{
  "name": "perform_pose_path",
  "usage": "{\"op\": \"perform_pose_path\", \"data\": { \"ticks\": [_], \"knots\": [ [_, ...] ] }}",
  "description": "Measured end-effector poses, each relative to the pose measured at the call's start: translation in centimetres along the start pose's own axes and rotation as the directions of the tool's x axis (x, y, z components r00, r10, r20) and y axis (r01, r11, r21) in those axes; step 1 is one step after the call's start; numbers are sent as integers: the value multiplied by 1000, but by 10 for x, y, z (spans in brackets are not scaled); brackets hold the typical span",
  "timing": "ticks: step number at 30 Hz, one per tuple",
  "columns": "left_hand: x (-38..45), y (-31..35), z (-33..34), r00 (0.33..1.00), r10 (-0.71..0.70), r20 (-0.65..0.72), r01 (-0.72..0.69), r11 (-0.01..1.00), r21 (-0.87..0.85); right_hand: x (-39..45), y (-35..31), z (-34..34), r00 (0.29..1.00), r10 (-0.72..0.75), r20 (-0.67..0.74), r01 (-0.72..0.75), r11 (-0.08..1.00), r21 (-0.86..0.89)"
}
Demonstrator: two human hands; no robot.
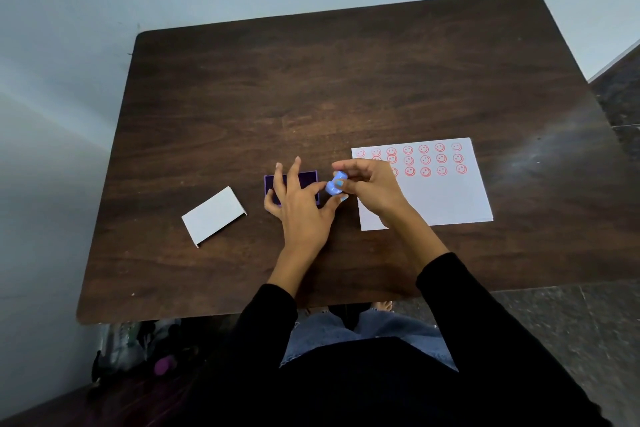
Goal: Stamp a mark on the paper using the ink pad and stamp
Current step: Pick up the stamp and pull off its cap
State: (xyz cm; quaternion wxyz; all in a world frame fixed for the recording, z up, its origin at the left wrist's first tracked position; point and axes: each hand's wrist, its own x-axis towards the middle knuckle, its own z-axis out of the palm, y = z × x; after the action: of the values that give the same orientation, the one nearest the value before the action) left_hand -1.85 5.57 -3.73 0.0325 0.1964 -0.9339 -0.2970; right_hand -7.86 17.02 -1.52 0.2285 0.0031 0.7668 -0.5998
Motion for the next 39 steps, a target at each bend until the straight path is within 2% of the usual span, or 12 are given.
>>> {"op": "perform_pose_path", "data": {
  "ticks": [6,9,11,13,16,18,20,24,28,34,37,39],
  "knots": [
    [-2,2,2,999,41,9,-40,999,-12,-1,-1,-12,992,-62,107,62,998,6],
    [-8,8,9,997,72,-27,-72,997,6,1,0,-18,998,-52,26,50,996,74],
    [-13,10,14,994,103,-40,-102,994,30,3,-1,-23,999,-4,-44,14,970,244],
    [-18,9,20,991,127,-32,-125,990,65,5,-4,-28,995,84,-59,-43,862,504],
    [-23,3,28,991,131,14,-132,984,122,4,-6,-33,988,155,11,-104,602,792],
    [-25,0,31,992,119,41,-123,984,127,2,-6,-33,985,157,74,-138,452,881],
    [-25,-3,32,992,120,48,-125,986,113,-1,-5,-30,980,159,117,-166,349,922],
    [-23,-15,23,991,132,-32,-132,991,-16,-4,-8,-25,972,176,155,-195,237,952],
    [-19,-37,9,993,24,-116,-21,999,28,-5,-10,-19,968,182,173,-210,208,955],
    [-23,-54,3,994,-30,-106,38,996,83,0,-11,3,946,248,211,-261,190,946],
    [-25,-60,1,989,-20,-148,34,995,93,2,-12,21,934,258,245,-306,230,924],
    [-25,-57,3,989,1,-149,12,996,85,5,-10,24,941,269,204,-290,335,896]
  ]
}}
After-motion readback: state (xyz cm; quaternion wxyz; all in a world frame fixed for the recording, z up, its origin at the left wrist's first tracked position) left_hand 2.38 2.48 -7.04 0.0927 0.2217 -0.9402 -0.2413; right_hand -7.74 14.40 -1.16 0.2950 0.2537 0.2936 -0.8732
